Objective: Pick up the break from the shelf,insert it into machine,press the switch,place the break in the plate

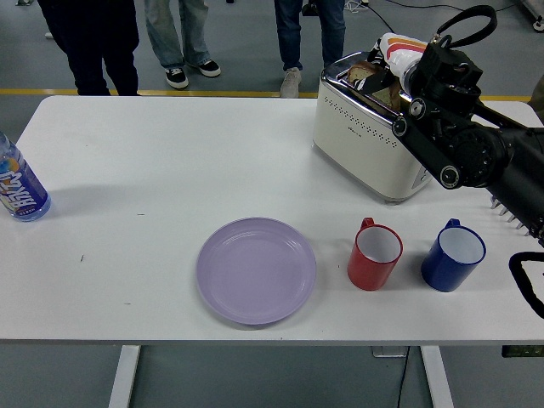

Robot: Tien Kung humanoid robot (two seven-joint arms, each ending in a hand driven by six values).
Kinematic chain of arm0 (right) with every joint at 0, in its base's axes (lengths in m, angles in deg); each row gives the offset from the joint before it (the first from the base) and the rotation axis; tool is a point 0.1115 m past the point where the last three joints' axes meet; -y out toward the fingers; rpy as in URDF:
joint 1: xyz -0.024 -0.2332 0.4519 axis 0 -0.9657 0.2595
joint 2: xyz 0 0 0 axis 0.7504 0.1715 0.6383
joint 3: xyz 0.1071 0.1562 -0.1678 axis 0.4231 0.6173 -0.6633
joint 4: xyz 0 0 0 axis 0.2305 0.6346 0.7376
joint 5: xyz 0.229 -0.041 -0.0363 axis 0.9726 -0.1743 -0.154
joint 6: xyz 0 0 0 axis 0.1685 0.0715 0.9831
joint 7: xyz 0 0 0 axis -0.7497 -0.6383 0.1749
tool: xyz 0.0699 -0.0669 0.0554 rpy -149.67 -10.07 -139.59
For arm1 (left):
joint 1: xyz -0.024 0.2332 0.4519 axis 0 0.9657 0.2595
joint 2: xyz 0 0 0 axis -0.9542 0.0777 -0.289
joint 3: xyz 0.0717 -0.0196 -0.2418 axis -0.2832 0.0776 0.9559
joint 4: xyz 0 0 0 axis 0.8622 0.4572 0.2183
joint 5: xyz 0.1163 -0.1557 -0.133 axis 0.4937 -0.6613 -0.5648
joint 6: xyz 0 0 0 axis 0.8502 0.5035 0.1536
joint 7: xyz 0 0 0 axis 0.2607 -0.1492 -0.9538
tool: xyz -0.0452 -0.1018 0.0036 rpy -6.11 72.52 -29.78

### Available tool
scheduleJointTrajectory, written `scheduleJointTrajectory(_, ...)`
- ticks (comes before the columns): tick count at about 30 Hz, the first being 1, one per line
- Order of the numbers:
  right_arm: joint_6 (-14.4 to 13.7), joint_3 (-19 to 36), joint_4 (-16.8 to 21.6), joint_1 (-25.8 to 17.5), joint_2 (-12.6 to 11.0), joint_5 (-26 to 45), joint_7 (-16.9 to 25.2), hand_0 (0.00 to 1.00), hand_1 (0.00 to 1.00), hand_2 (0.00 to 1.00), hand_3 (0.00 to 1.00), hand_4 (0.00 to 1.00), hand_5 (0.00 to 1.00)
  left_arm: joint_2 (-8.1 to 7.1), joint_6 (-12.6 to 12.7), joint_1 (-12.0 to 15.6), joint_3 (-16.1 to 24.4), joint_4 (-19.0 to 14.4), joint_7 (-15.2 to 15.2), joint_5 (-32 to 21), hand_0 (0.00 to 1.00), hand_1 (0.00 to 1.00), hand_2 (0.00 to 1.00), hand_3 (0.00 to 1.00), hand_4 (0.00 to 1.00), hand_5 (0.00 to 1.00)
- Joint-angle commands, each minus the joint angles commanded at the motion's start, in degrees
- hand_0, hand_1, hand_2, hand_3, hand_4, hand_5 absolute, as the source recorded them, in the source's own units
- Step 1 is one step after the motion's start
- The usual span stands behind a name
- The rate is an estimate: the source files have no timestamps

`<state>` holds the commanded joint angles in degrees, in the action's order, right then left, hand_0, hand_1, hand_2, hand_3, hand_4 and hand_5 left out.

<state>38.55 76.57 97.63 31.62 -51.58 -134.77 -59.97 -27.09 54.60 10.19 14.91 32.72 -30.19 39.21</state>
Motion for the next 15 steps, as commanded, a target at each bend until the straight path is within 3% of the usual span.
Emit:
scheduleJointTrajectory(2, 0.02, -0.22, -0.44, 0.18, 0.27, -0.03, -0.16, 0.446, 0.479, 0.607, 0.683, 0.758, 0.374, 0.0, 0.05, -0.04, -0.2, 0.0, -0.04, -0.18, 0.336, 0.441, 0.587, 0.723, 0.603, 0.998)
scheduleJointTrajectory(15, -0.4, -1.21, -3.25, 0.85, 1.39, 0.35, -1.03, 0.407, 0.445, 0.585, 0.666, 0.747, 0.364, 0.02, 0.34, -0.17, -0.81, 0.0, -0.38, -0.59, 0.331, 0.439, 0.586, 0.722, 0.606, 0.998)
